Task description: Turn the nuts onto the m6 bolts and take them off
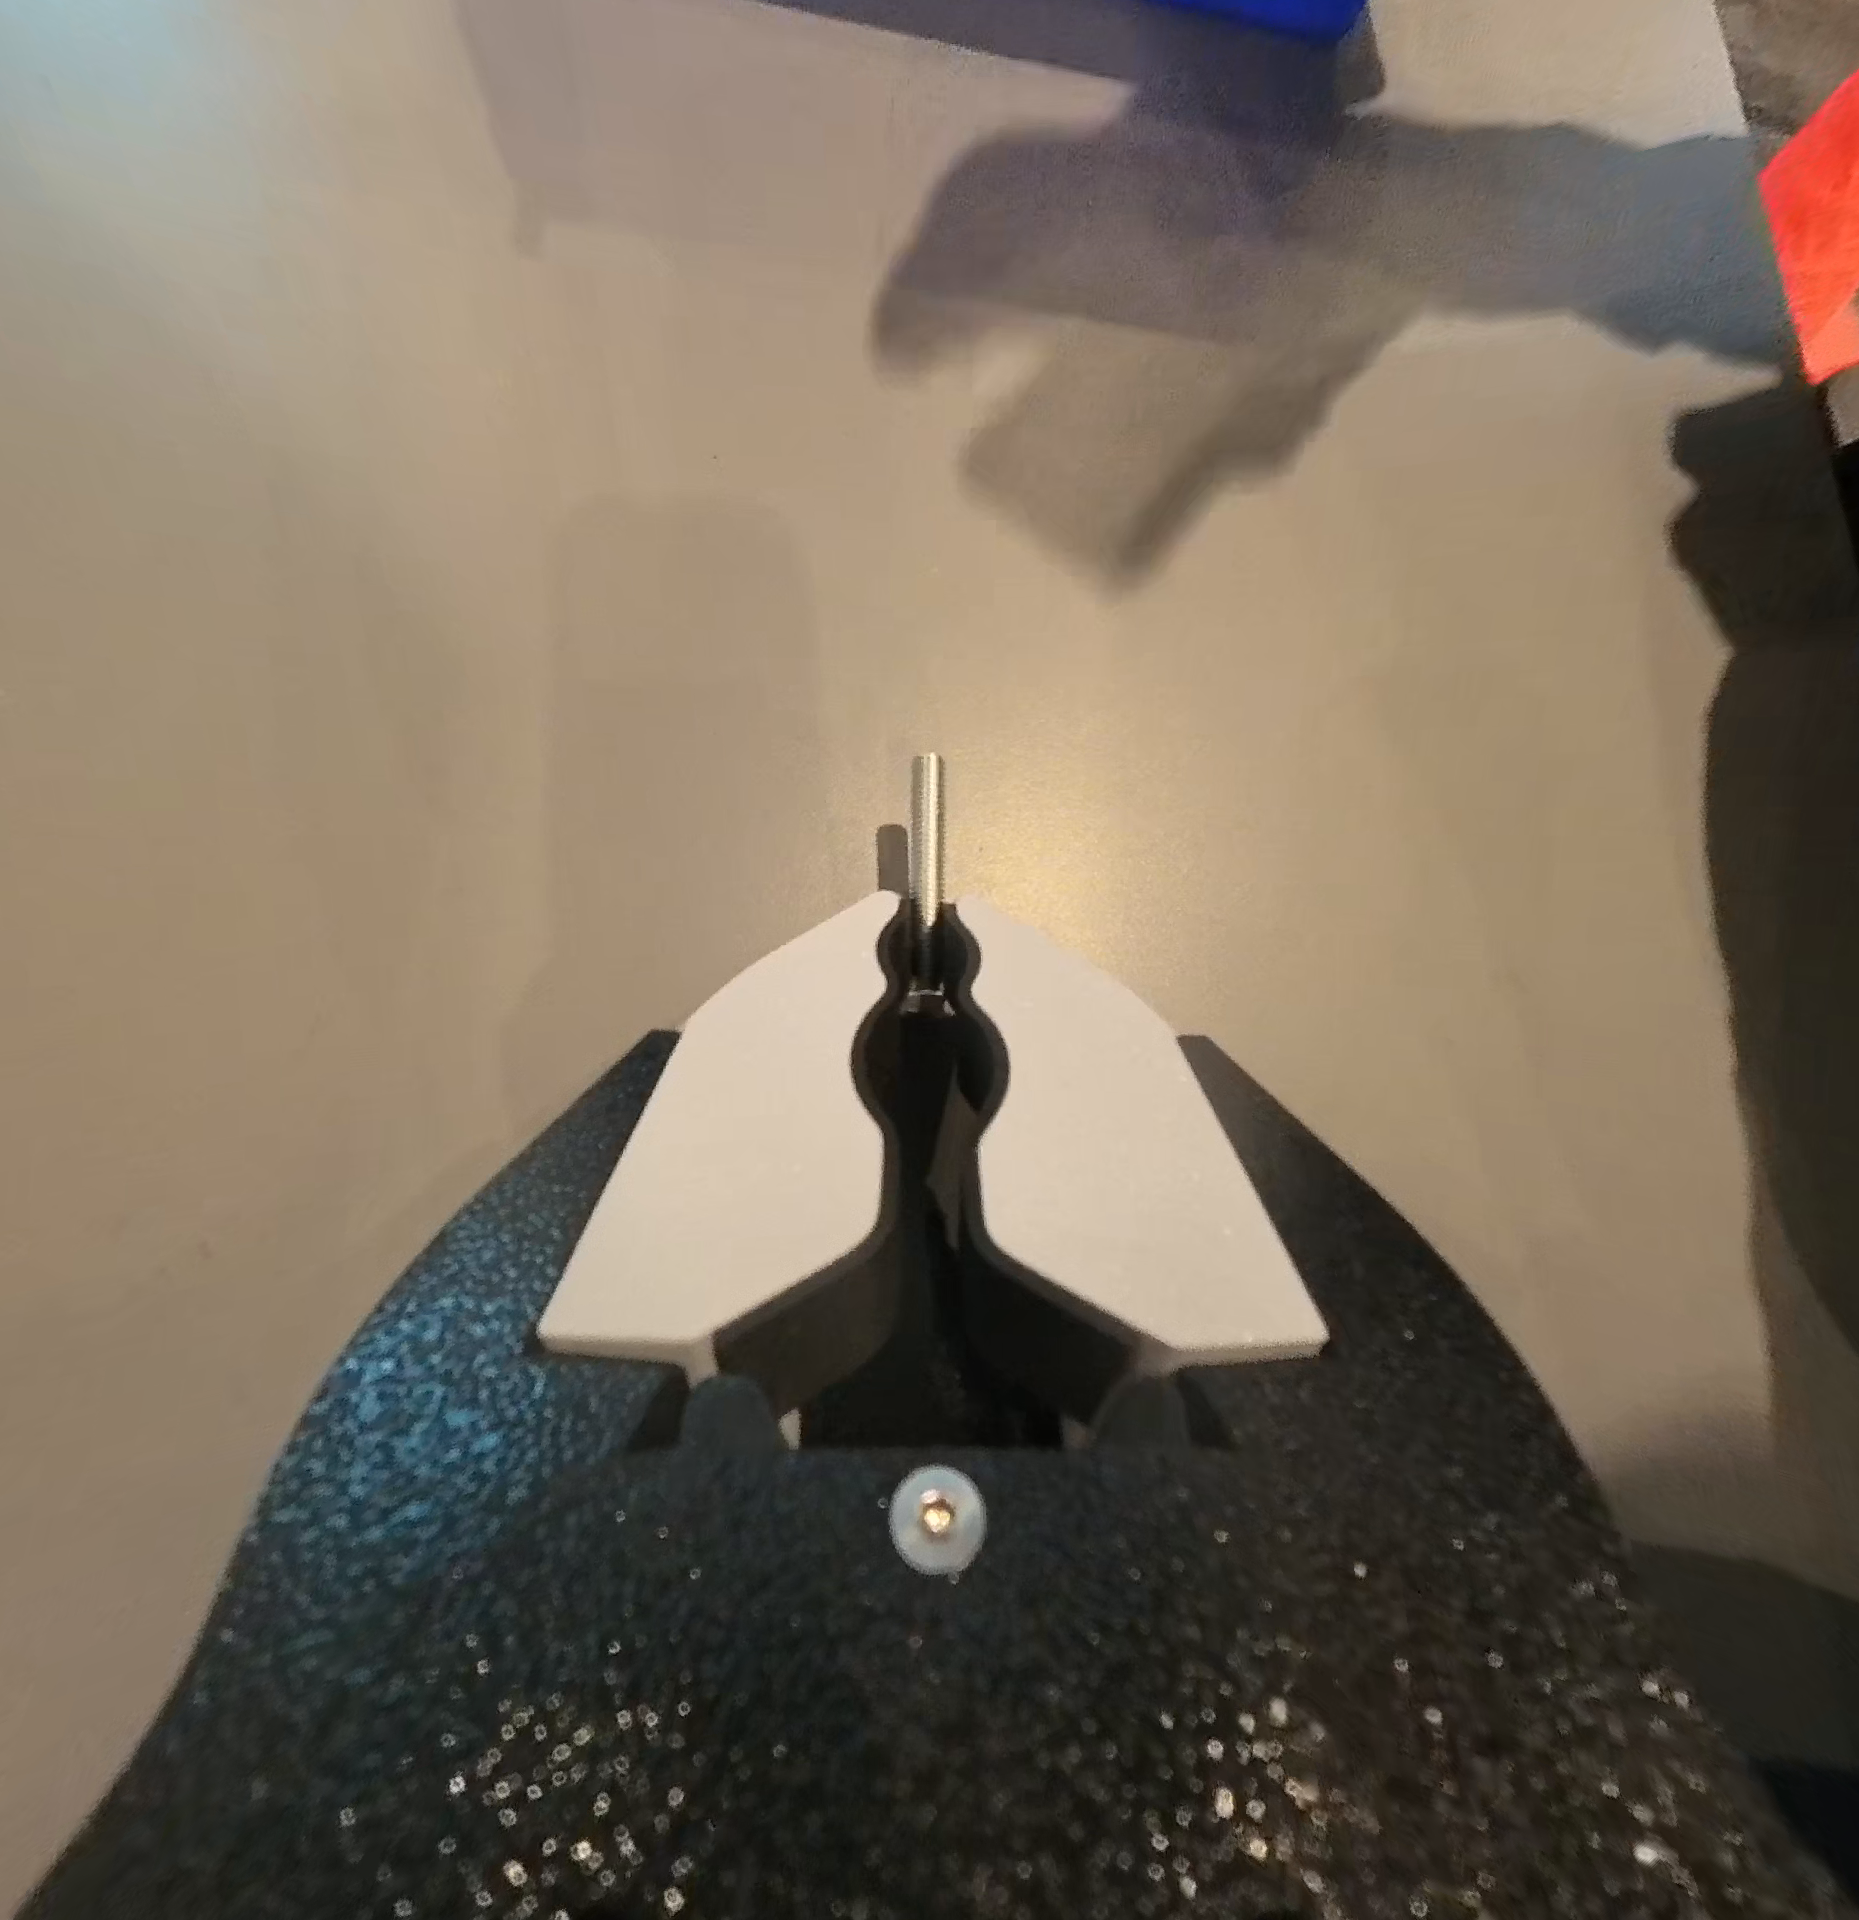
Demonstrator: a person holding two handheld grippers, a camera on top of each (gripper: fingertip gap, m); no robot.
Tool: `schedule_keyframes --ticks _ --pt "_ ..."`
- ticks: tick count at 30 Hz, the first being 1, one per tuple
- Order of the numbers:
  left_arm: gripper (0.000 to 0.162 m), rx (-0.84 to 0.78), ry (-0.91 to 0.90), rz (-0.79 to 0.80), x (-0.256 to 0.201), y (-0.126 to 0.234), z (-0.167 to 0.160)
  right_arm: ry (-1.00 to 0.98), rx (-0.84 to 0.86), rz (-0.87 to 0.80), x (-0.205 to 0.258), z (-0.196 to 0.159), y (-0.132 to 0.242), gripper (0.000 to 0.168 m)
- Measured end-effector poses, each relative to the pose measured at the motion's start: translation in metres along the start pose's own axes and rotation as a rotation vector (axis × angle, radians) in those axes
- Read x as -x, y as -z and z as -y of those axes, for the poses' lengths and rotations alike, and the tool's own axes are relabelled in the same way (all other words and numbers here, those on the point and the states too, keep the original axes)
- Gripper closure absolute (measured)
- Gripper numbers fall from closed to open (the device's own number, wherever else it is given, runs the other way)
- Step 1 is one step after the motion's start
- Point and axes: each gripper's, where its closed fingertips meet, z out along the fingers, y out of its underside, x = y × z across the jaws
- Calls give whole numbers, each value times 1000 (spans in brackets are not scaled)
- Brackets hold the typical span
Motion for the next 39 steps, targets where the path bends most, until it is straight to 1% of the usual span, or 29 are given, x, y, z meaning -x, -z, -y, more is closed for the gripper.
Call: schedule_keyframes --ticks 2,3,5,7,10,13,14,16,17,19,20,21,22,24,25,27,29,30,31,32,33,34,36,37,39 --pt "157 1 -4 -5 -1 0 0 81 -3 168 40 9 -53 138" --pt "157 1 -6 -7 -1 0 0 126 12 214 52 7 -77 138" --pt "157 2 -8 -7 -1 0 0 205 53 255 65 0 -118 138" --pt "157 2 -10 -8 -2 0 0 245 73 309 75 -2 -144 140" --pt "157 2 -13 -9 -2 0 -1 269 96 380 85 -1 -164 142" --pt "157 3 -18 -13 -3 0 -1 299 145 419 90 -5 -175 144" --pt "157 3 -20 -14 -3 0 -1 307 155 427 91 -6 -178 147" --pt "157 4 -21 -15 -3 0 -1 316 170 428 92 -7 -181 161" --pt "157 4 -23 -16 -4 0 -1 317 173 429 93 -7 -181 161" --pt "156 0 -27 -17 -4 0 0 301 169 431 93 -7 -180 162" --pt "146 -11 -26 -2 -2 1 1 292 163 422 93 -6 -180 162" --pt "120 -42 -17 14 -1 2 5 291 164 409 92 -7 -178 162" --pt "107 -108 -2 3 -2 6 14 287 161 393 89 -7 -175 162" --pt "80 -290 26 -26 -5 20 38 259 133 358 82 0 -163 163" --pt "67 -338 23 -4 -3 27 44 242 122 323 75 4 -152 163" --pt "67 -357 0 74 7 37 45 221 102 175 43 14 -120 163" --pt "66 -352 5 102 11 41 42 154 87 -27 -8 17 -74 163" --pt "65 -354 15 101 12 41 41 101 111 -135 -38 10 -49 163" --pt "65 -351 22 103 13 40 41 42 171 -243 -70 -6 -25 163" --pt "65 -342 25 104 14 38 39 -22 260 -331 -100 -30 -3 163" --pt "65 -328 27 105 14 35 37 -93 363 -377 -124 -58 13 163" --pt "66 -312 26 107 14 32 35 -159 449 -380 -142 -85 23 163" --pt "68 -291 13 108 13 29 34 -257 604 -297 -161 -133 24 163" --pt "69 -284 6 108 12 28 34 -271 666 -248 -166 -152 19 163" --pt "71 -273 1 109 11 26 33 -266 764 -160 -169 -178 7 163"
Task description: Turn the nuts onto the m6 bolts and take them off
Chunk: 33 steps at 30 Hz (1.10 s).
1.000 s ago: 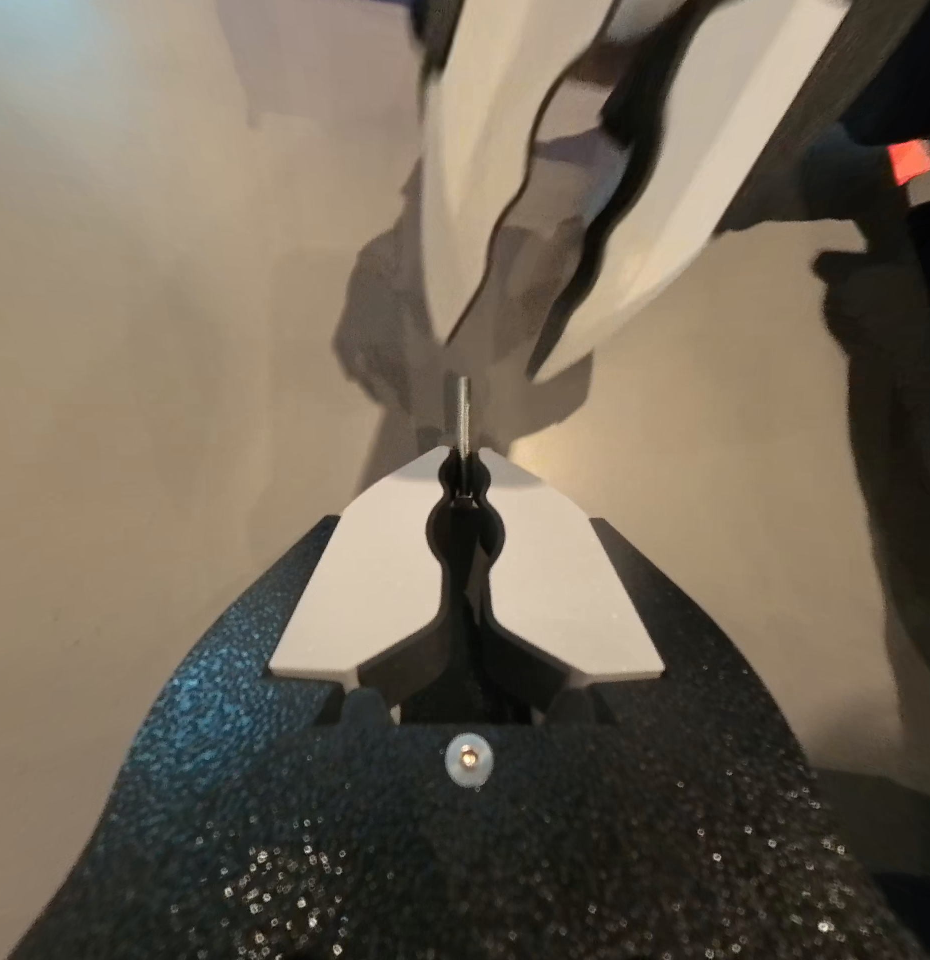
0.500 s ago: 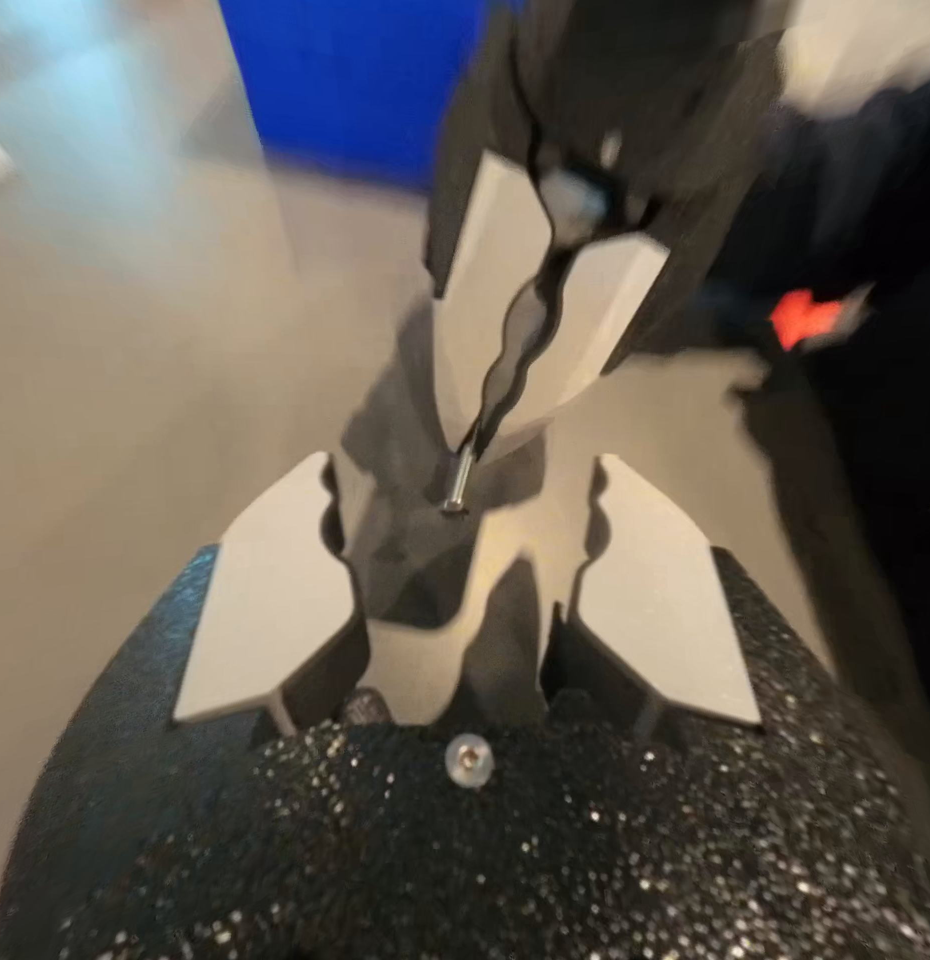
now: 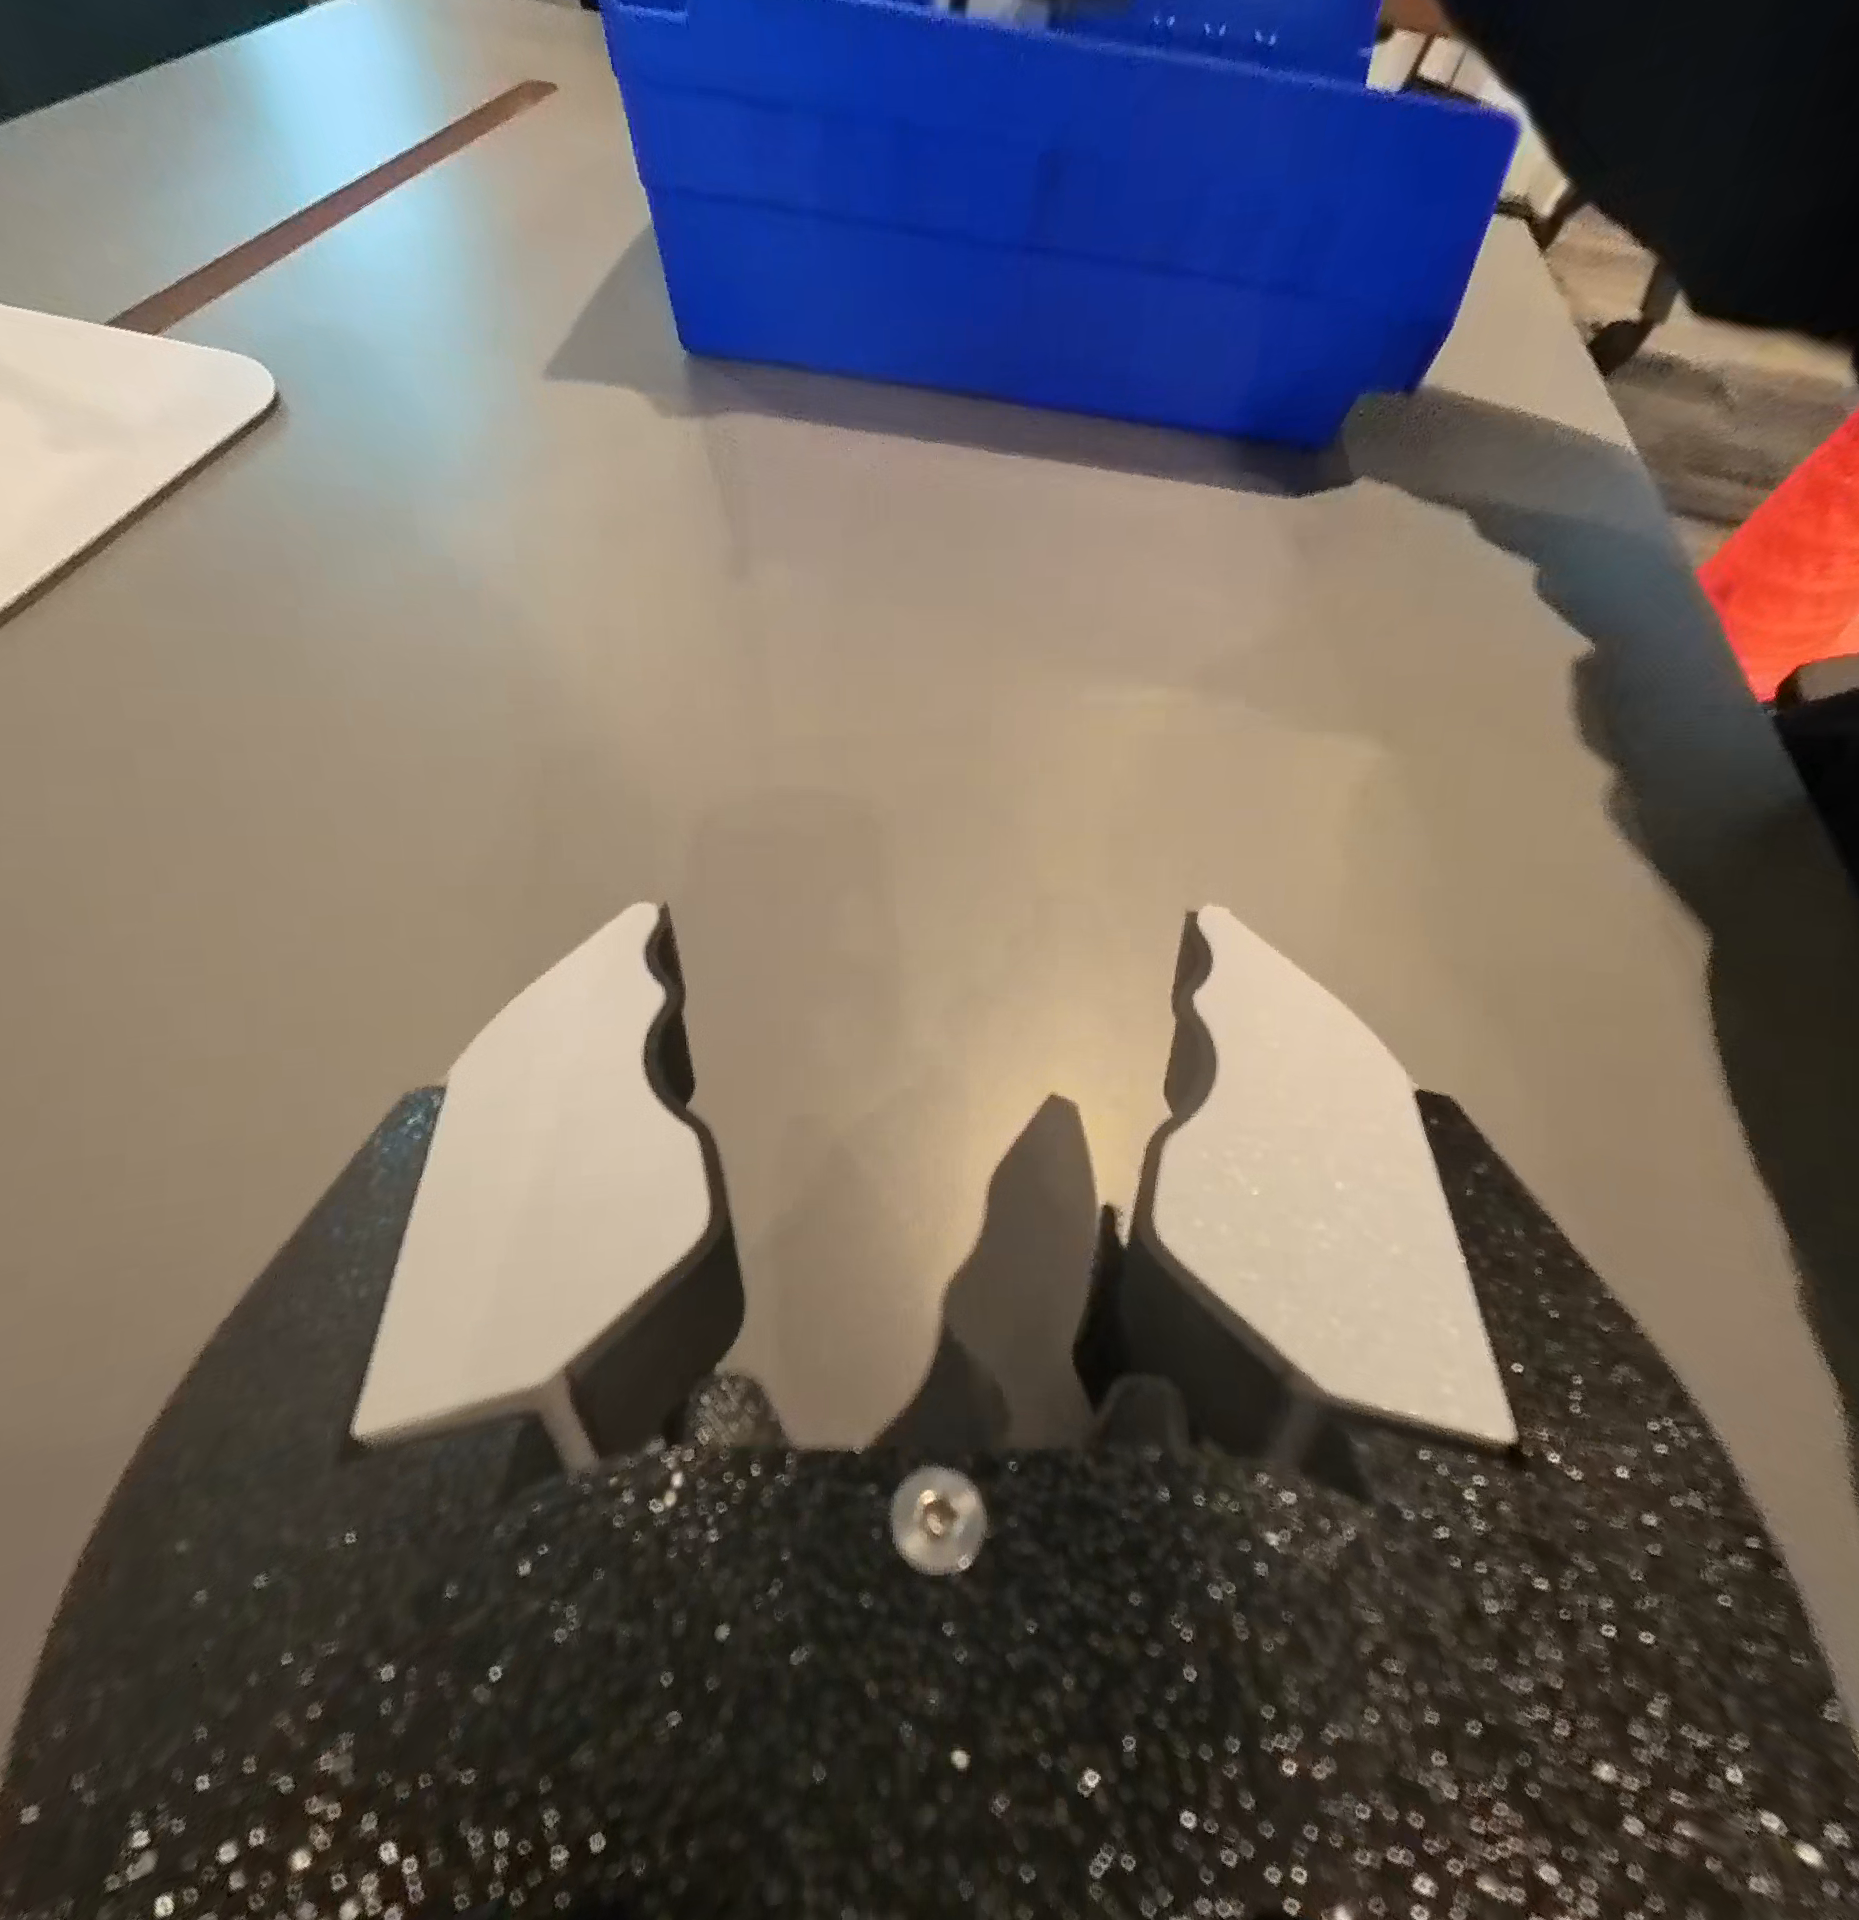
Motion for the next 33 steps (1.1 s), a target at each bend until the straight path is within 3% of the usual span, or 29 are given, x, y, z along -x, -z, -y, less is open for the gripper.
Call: schedule_keyframes --ticks 5,12,14,17,21,24,26,29,33 --pt "72 5 17 9 2 0 -2 95 24 16 -5 18 -11 163" --pt "72 8 2 40 5 3 0 166 215 120 0 7 -43 161" --pt "72 10 5 42 5 3 0 163 215 104 -2 7 -42 149" --pt "72 14 13 45 7 2 -2 122 144 15 -9 16 -20 148" --pt "75 29 18 76 12 2 -5 63 -163 -105 15 54 56 152" --pt "77 49 35 102 17 1 -10 101 -498 -45 84 99 115 155" --pt "78 59 46 117 21 1 -12 119 -686 -23 130 127 134 152" --pt "79 57 57 146 25 2 -13 72 -939 30 181 167 129 155" --pt "80 29 63 204 33 8 -8 -12 -1107 185 233 206 82 149"
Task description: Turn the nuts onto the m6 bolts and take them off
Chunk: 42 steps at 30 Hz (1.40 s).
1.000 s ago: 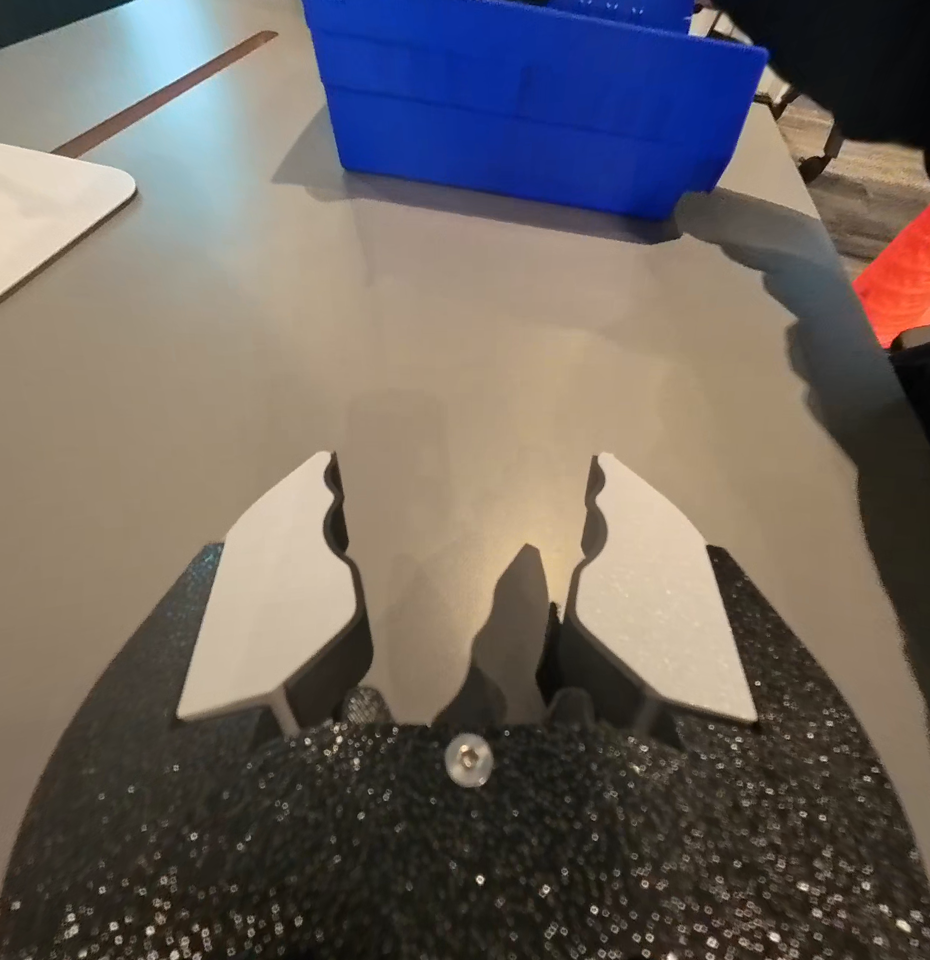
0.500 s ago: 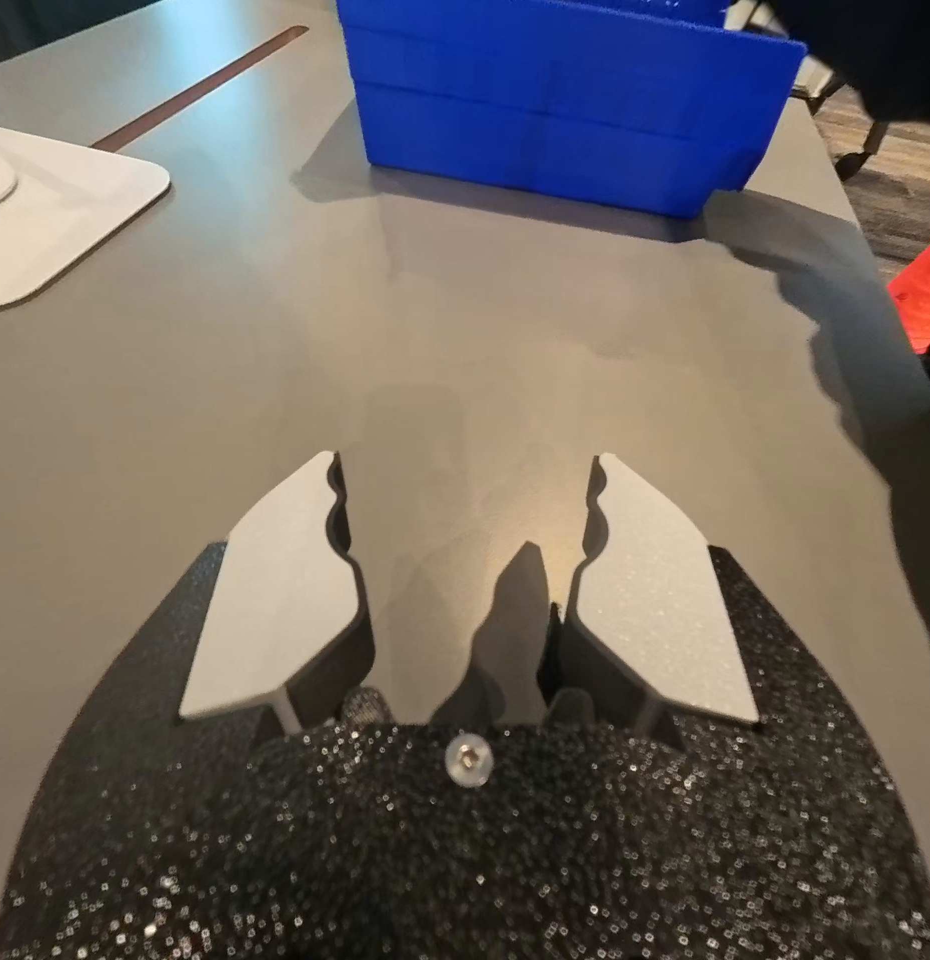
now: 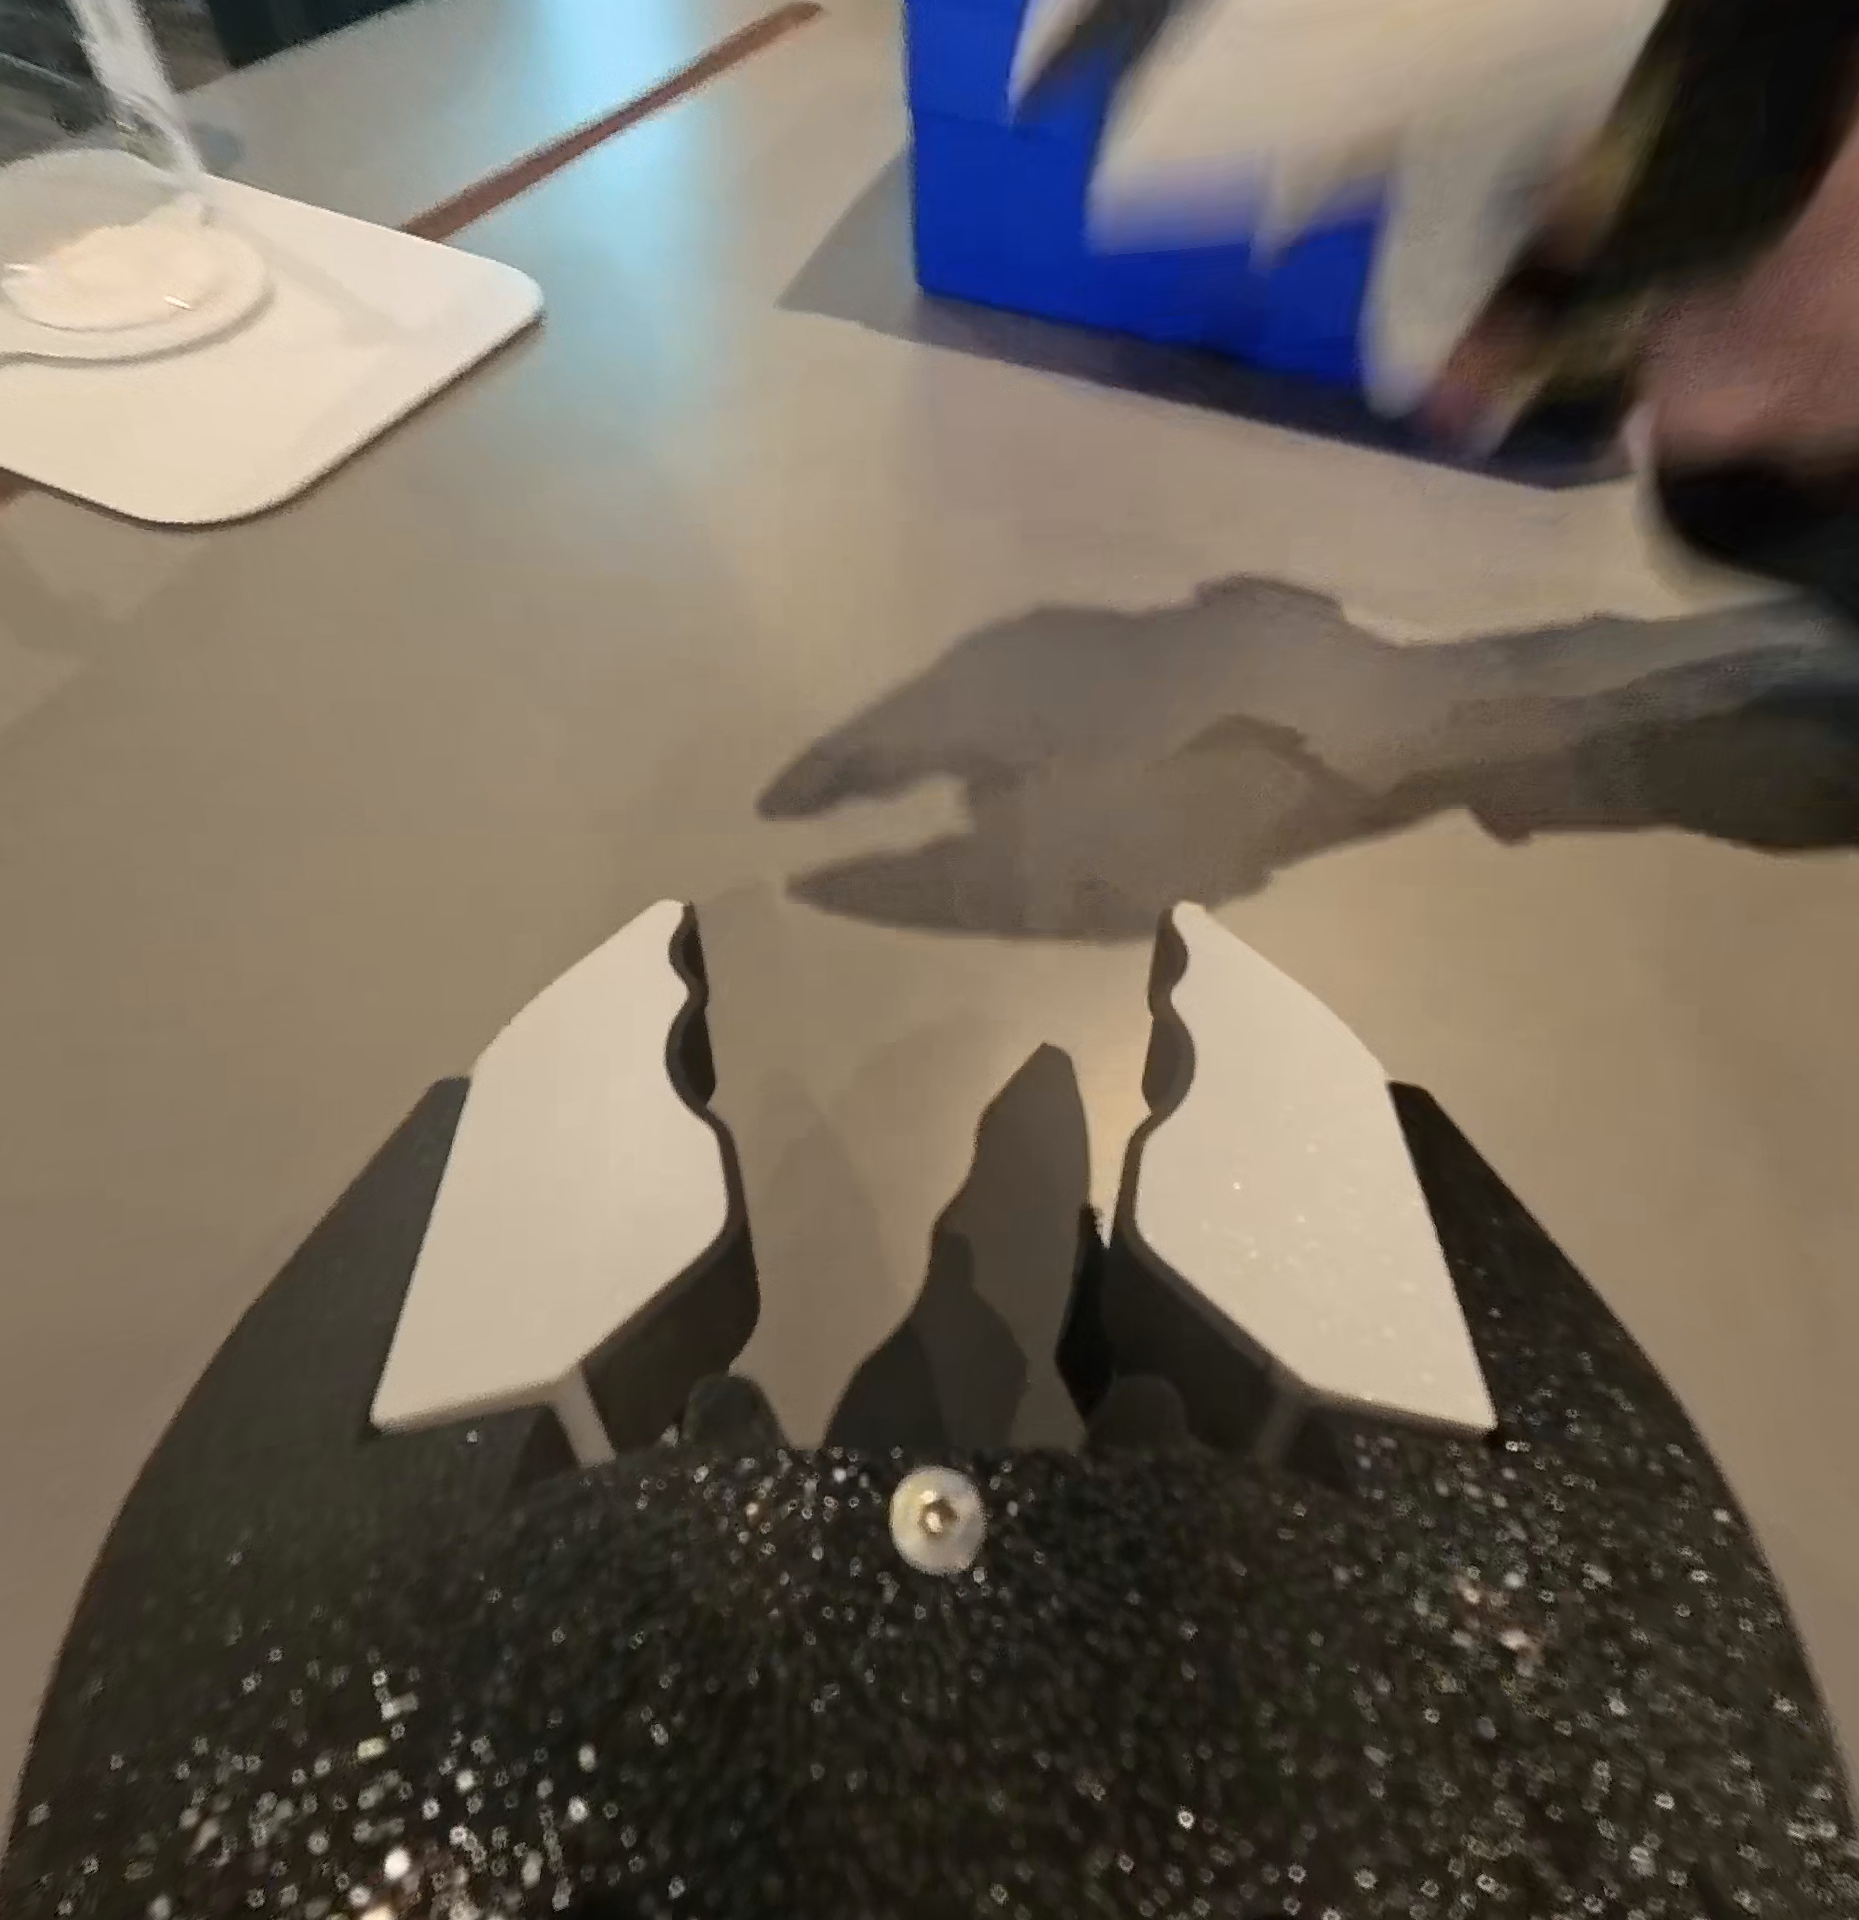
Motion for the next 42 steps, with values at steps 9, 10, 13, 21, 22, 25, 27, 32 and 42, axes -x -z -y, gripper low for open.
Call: schedule_keyframes --ticks 9,10,13,21,22,25,27,32,42 --pt "85 -103 49 198 31 18 13 85 -267 -176 -4 -14 -15 142" --pt "85 -122 51 207 31 20 17 95 -290 -182 -5 -10 -13 140" --pt "89 -216 48 205 21 31 40 123 -324 -209 -5 -6 -10 130" --pt "111 -360 72 380 -20 125 85 130 -343 -200 -3 -5 -8 127" --pt "112 -342 70 439 -19 146 83 120 -346 -201 -4 -5 -8 127" --pt "120 -225 147 706 4 223 60 89 -340 -184 -5 -6 -9 129" --pt "126 -81 310 862 23 274 21 82 -335 -174 -4 -7 -11 130" --pt "133 238 844 868 27 320 -92 87 -335 -154 0 -7 -12 132" --pt "135 719 1264 799 -3 310 -200 84 -350 -155 -2 -5 -8 134"
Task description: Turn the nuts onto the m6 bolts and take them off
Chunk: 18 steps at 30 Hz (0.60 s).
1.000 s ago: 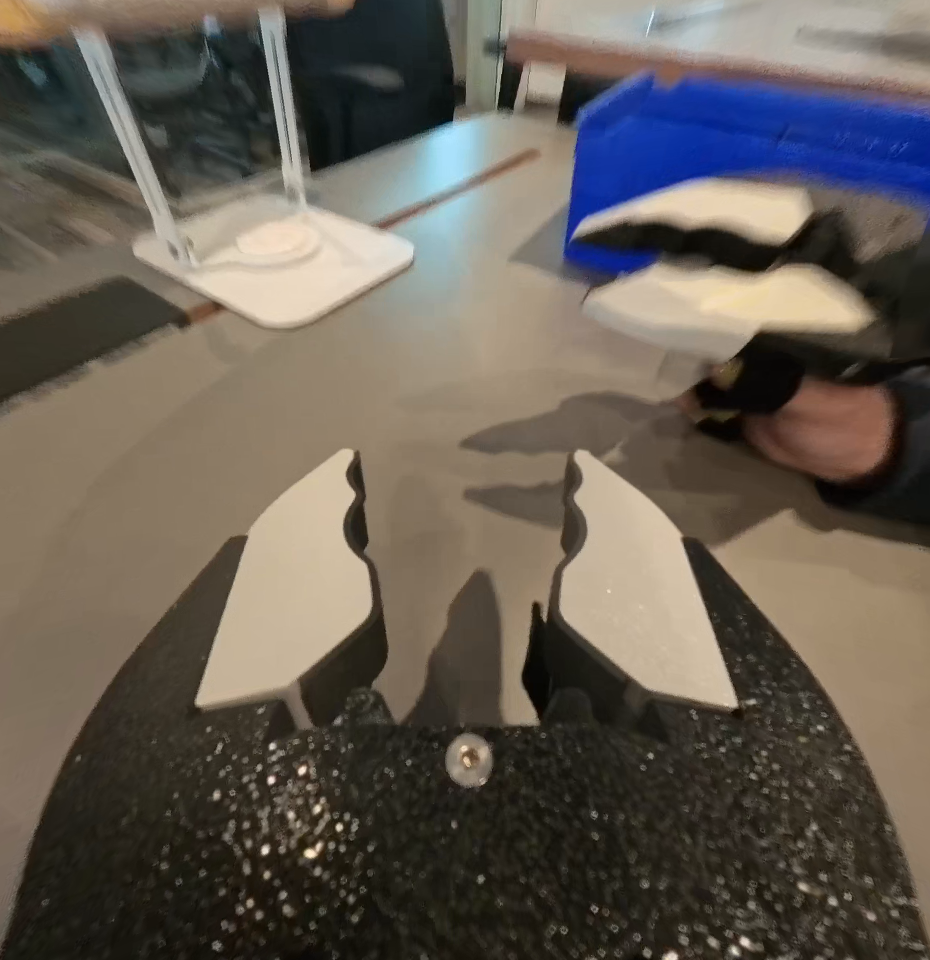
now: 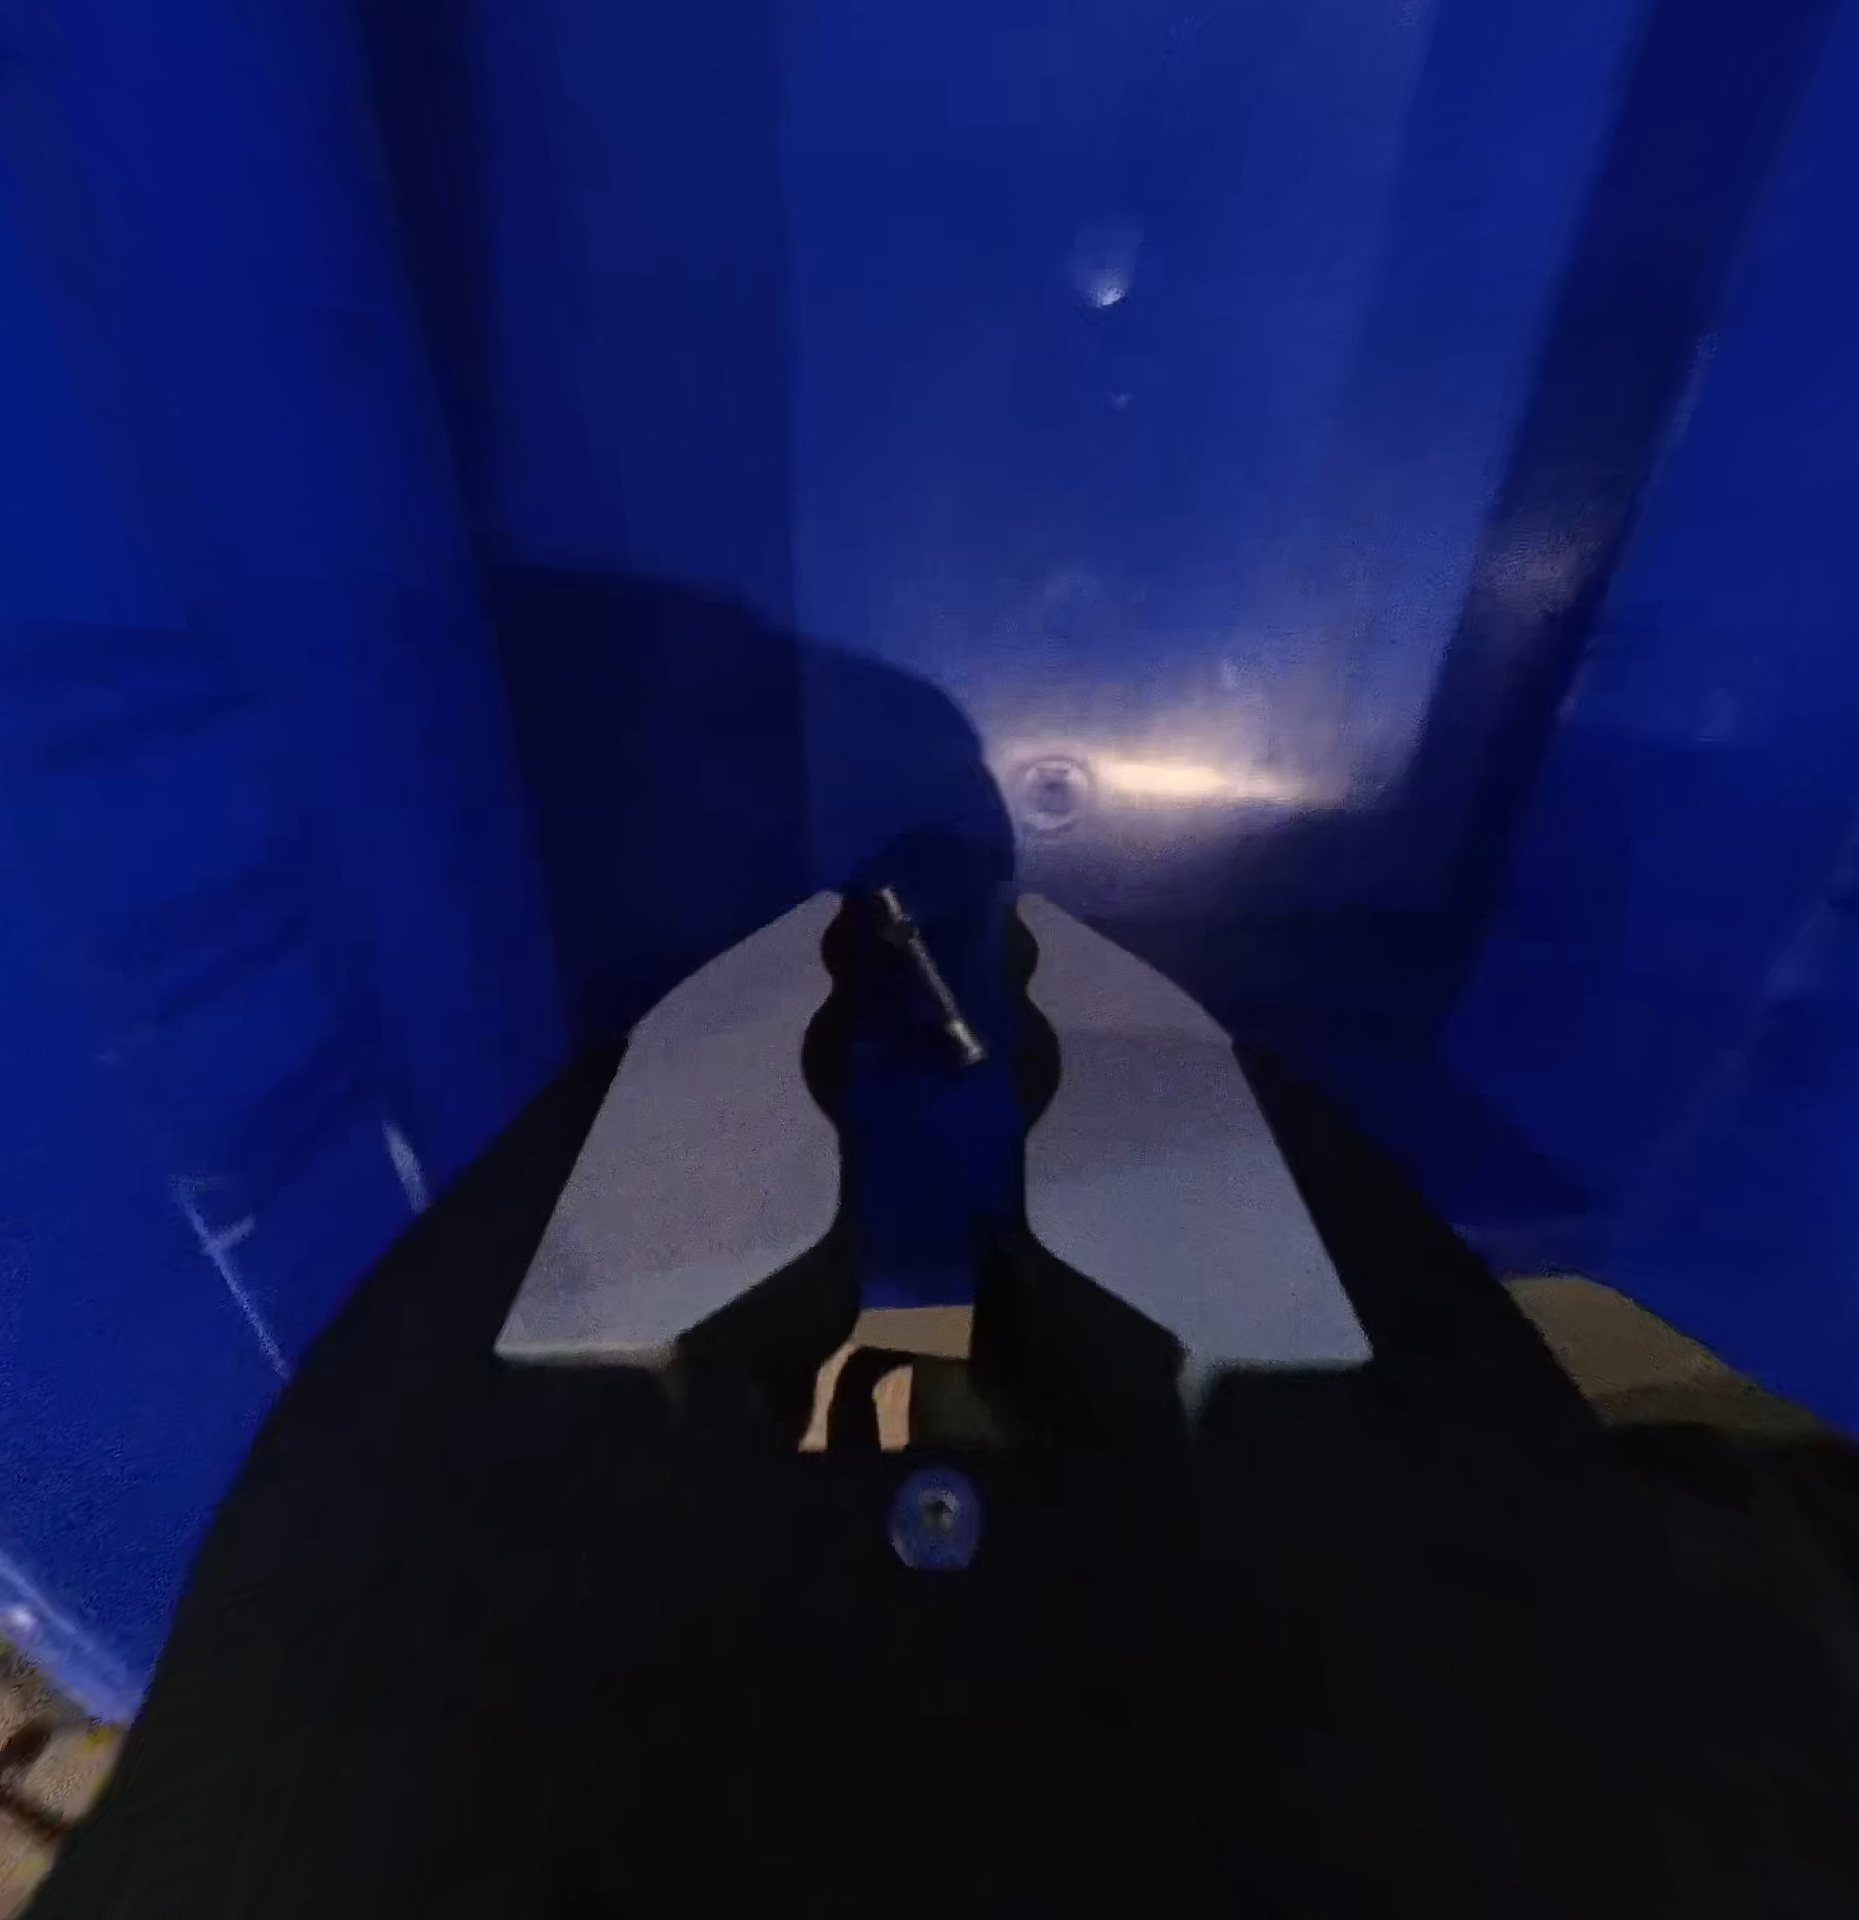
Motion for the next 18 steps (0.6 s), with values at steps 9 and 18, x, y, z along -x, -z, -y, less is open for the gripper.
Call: schedule_keyframes --ticks 9,18 --pt "132 53 11 -9 0 -2 -2 4 -4 13 2 1 -1 135" --pt "138 131 -18 91 3 -5 -4 19 -7 10 3 2 0 136"
